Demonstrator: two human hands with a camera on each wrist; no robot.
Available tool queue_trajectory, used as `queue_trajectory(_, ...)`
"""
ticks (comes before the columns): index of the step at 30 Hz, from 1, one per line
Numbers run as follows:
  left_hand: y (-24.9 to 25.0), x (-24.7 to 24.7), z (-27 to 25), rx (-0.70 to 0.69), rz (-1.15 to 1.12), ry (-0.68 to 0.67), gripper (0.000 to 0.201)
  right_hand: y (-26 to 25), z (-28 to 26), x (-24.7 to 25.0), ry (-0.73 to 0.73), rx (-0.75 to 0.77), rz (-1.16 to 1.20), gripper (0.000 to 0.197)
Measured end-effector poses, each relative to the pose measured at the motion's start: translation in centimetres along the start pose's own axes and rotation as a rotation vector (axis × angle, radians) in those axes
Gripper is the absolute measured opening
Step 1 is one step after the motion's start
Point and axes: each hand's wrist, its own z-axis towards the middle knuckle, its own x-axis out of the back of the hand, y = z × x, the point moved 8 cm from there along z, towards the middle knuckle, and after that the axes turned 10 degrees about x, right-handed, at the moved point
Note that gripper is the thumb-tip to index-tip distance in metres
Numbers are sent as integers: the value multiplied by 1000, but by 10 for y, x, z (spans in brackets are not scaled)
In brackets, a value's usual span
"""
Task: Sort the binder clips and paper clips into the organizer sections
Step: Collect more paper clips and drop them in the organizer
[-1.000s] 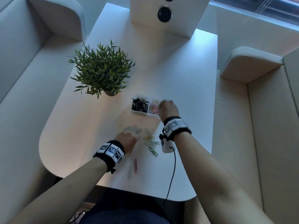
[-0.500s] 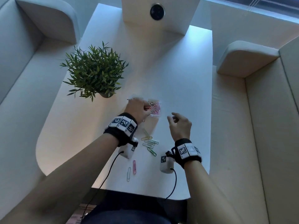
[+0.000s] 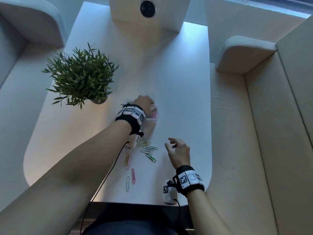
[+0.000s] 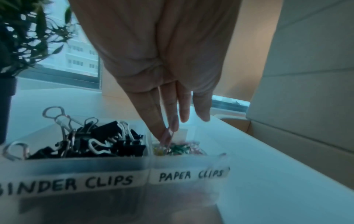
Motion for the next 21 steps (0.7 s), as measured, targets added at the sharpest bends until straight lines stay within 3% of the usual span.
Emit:
queue_trajectory(3, -10, 17, -10, 33, -161, 37, 32, -11, 1, -26, -249, 69, -44, 50)
queue_trajectory(5, -19, 32, -24, 11, -261, 92, 31, -18, -6, -52, -461, 136, -195, 75)
queue_trajectory(7, -32, 42, -47, -37, -279, 161, 23, -25, -12, -70, -549, 206, -375, 82)
queue_trajectory(10, -67, 23, -93, -31, -157, 107, 29, -41, -9, -83, -457, 274, -394, 52)
queue_trajectory(13, -119, -27, -138, 85, 135, -154, 72, -63, -4, -99, -392, 393, -343, 21)
queue_trajectory(15, -154, -49, -165, 200, 276, -231, 100, -76, -1, -108, -407, 443, -293, 13)
queue_trajectory(17, -180, -62, -189, 319, 316, -246, 112, -83, 7, -106, -367, 433, -220, 17)
queue_trajectory(19, -194, -77, -210, 376, 298, -253, 121, -87, 18, -100, -316, 412, -200, 40)
queue_trajectory(21, -191, -92, -223, 378, 271, -247, 126, -97, 23, -110, -386, 482, -291, 57)
